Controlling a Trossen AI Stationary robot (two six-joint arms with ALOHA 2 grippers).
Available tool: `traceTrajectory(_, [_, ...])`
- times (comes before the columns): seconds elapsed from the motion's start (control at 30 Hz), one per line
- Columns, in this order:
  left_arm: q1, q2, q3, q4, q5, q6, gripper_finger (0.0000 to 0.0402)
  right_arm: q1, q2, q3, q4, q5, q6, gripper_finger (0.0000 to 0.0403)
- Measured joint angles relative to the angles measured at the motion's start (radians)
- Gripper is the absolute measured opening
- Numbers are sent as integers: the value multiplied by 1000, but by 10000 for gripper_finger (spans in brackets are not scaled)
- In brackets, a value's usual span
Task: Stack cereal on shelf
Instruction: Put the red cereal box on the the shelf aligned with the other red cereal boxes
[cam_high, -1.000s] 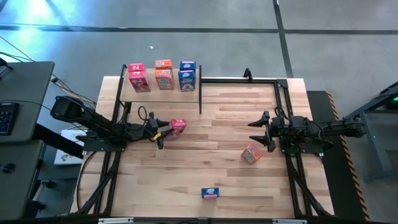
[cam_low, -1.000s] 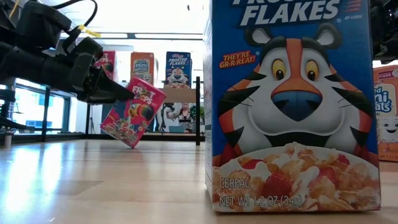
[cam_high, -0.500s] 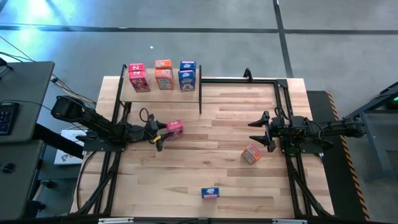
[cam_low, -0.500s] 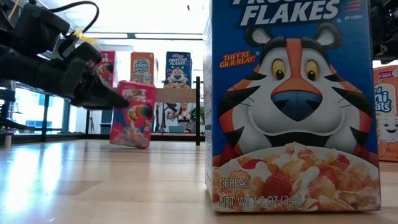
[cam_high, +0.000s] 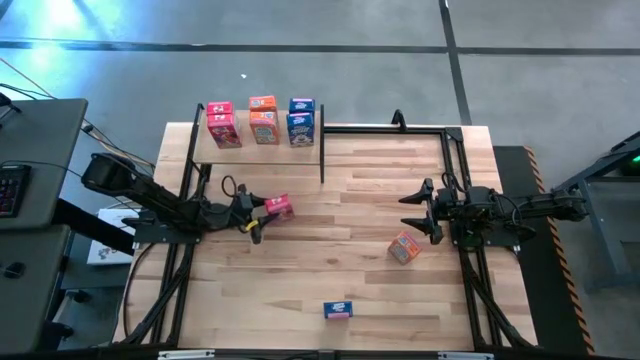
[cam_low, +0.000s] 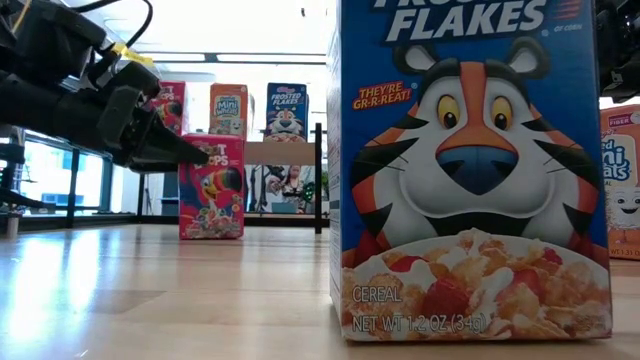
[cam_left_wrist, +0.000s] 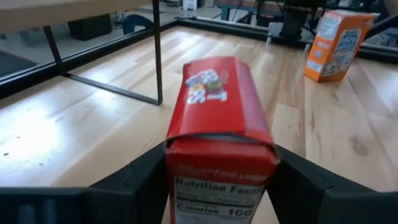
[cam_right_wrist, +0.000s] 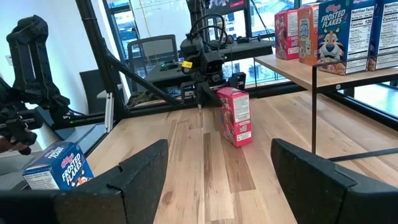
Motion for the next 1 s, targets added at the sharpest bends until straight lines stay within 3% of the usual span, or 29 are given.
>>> traceTrajectory(0.77, [-25, -275, 13, -129, -39, 106, 221, 0, 0, 0, 0, 0, 0, 278])
traceTrajectory(1.0, [-25, -400, 155, -456, -32, 107, 221, 0, 0, 0, 0, 0, 0, 278])
